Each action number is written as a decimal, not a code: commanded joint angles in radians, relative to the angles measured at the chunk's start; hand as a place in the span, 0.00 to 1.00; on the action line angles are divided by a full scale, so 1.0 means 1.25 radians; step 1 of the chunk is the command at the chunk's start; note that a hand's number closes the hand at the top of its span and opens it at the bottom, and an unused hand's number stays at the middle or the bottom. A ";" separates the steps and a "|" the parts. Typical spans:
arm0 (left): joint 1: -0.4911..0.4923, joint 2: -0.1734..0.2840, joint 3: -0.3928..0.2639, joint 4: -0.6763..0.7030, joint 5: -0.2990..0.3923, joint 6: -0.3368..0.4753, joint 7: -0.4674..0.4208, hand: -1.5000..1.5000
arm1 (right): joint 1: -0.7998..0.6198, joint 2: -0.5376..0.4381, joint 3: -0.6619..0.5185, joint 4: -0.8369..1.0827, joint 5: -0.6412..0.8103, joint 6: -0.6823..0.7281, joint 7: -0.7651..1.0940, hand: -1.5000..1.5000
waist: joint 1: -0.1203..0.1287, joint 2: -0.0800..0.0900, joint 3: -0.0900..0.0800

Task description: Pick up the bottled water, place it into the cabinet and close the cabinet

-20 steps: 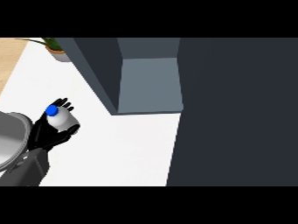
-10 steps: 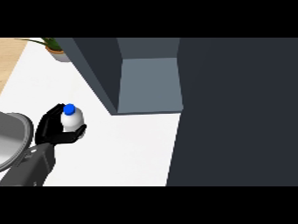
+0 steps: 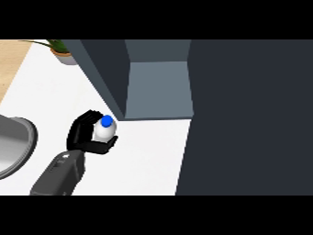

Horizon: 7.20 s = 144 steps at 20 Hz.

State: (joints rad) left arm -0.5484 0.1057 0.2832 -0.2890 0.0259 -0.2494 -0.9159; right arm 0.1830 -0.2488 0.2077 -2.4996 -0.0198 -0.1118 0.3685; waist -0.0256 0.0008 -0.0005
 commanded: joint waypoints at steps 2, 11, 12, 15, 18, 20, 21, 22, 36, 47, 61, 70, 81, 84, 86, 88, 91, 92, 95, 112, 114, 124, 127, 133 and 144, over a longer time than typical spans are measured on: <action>0.015 -0.081 -0.032 -0.037 0.010 -0.010 -0.040 1.00 | 0.077 0.009 -0.047 -0.094 -0.074 0.019 -0.006 0.00 | 0.008 -0.004 0.001; -0.108 -0.083 -0.112 -0.034 0.142 0.008 0.059 1.00 | 0.077 0.014 -0.176 -0.009 -0.162 0.096 -0.085 0.00 | -0.005 -0.008 0.002; -0.105 -0.082 -0.132 -0.022 0.160 0.020 0.046 1.00 | 0.042 0.008 -0.195 -0.013 -0.174 0.086 -0.051 0.00 | -0.008 -0.007 0.001; -0.116 -0.082 -0.147 -0.014 0.204 0.005 0.059 1.00 | 0.042 0.009 -0.215 0.008 -0.189 0.102 -0.050 0.00 | -0.019 -0.008 0.001; -0.151 -0.082 -0.163 -0.015 0.218 0.041 0.088 1.00 | 0.055 0.019 -0.236 0.024 -0.207 0.118 -0.076 0.00 | -0.034 -0.011 0.002; -0.151 -0.081 -0.172 -0.022 0.228 0.041 0.087 1.00 | 0.053 0.021 -0.249 0.027 -0.211 0.127 -0.084 0.00 | -0.027 -0.011 0.002; -0.179 -0.081 -0.170 -0.020 0.237 0.065 0.106 1.00 | 0.051 0.008 -0.262 0.055 -0.218 0.147 -0.092 0.00 | -0.039 -0.011 0.003; -0.194 -0.081 -0.174 -0.022 0.235 0.073 0.122 1.00 | 0.048 0.021 -0.255 0.053 -0.212 0.141 -0.097 0.00 | -0.031 -0.009 0.002; -0.275 -0.080 -0.209 0.006 0.278 0.218 0.148 1.00 | 0.030 -0.010 -0.349 0.121 -0.323 0.217 -0.128 0.00 | -0.077 -0.009 0.003; -0.301 -0.080 -0.221 0.049 0.303 0.341 0.171 1.00 | 0.010 -0.048 -0.402 0.154 -0.408 0.257 -0.125 0.00 | -0.103 0.002 0.001; -0.308 -0.081 -0.218 0.105 0.321 0.472 0.128 1.00 | -0.015 -0.095 -0.483 0.212 -0.509 0.307 -0.139 0.00 | -0.108 0.018 -0.001; -0.327 -0.081 -0.164 0.114 0.389 0.430 0.118 1.00 | -0.028 -0.101 -0.493 0.254 -0.511 0.320 -0.148 0.00 | -0.108 0.026 -0.002; -0.361 -0.076 -0.161 0.168 0.388 0.472 0.094 0.00 | -0.030 -0.114 -0.511 0.260 -0.537 0.344 -0.153 0.00 | -0.128 0.023 -0.002; -0.362 -0.068 -0.150 0.171 0.399 0.475 0.089 0.00 | -0.027 -0.109 -0.507 0.271 -0.543 0.350 -0.156 0.00 | -0.135 0.027 -0.002; -0.353 -0.071 -0.153 0.174 0.395 0.487 0.079 0.00 | -0.029 -0.126 -0.524 0.258 -0.548 0.351 -0.149 0.00 | -0.140 0.023 -0.003; -0.354 -0.061 -0.154 0.172 0.394 0.481 0.083 0.00 | -0.032 -0.112 -0.513 0.278 -0.543 0.353 -0.159 0.00 | -0.133 0.029 -0.003; -0.362 -0.061 -0.162 0.171 0.386 0.496 0.091 0.00 | -0.040 -0.122 -0.511 0.285 -0.547 0.363 -0.156 0.00 | -0.136 0.029 -0.003; -0.365 -0.056 -0.165 0.168 0.383 0.491 0.095 0.00 | -0.035 -0.122 -0.515 0.286 -0.548 0.366 -0.160 0.00 | -0.139 0.026 -0.002; -0.367 -0.044 -0.173 0.169 0.375 0.513 0.096 0.00 | -0.036 -0.119 -0.506 0.288 -0.556 0.375 -0.160 0.00 | -0.145 0.028 -0.002; -0.354 -0.071 -0.222 0.117 0.333 0.439 0.041 1.00 | -0.056 -0.138 -0.506 0.301 -0.550 0.380 -0.151 0.00 | -0.132 0.010 -0.004; -0.355 -0.071 -0.225 0.116 0.330 0.434 0.045 1.00 | -0.050 -0.136 -0.500 0.293 -0.548 0.387 -0.151 0.00 | -0.126 0.003 -0.003; -0.309 -0.080 -0.222 0.103 0.335 0.360 0.035 1.00 | -0.044 -0.155 -0.501 0.274 -0.543 0.408 -0.145 0.00 | -0.095 -0.005 -0.005; -0.289 -0.080 -0.213 0.103 0.344 0.298 0.043 1.00 | -0.034 -0.152 -0.507 0.270 -0.544 0.415 -0.150 0.00 | -0.083 -0.007 -0.004; -0.243 -0.081 -0.213 0.107 0.345 0.215 0.020 1.00 | -0.014 -0.169 -0.483 0.234 -0.554 0.439 -0.123 1.00 | -0.072 -0.014 -0.005; -0.188 -0.082 -0.250 0.114 0.310 0.027 -0.007 0.00 | 0.037 -0.157 -0.450 0.119 -0.583 0.418 -0.072 1.00 | -0.012 -0.024 -0.001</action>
State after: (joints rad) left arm -0.6759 0.0615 -0.0028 -0.0173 0.4388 -0.0955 -0.8430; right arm 0.2061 -0.4520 -0.3666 -2.2938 -0.7397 0.4245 0.2571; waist -0.0526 -0.0010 -0.0112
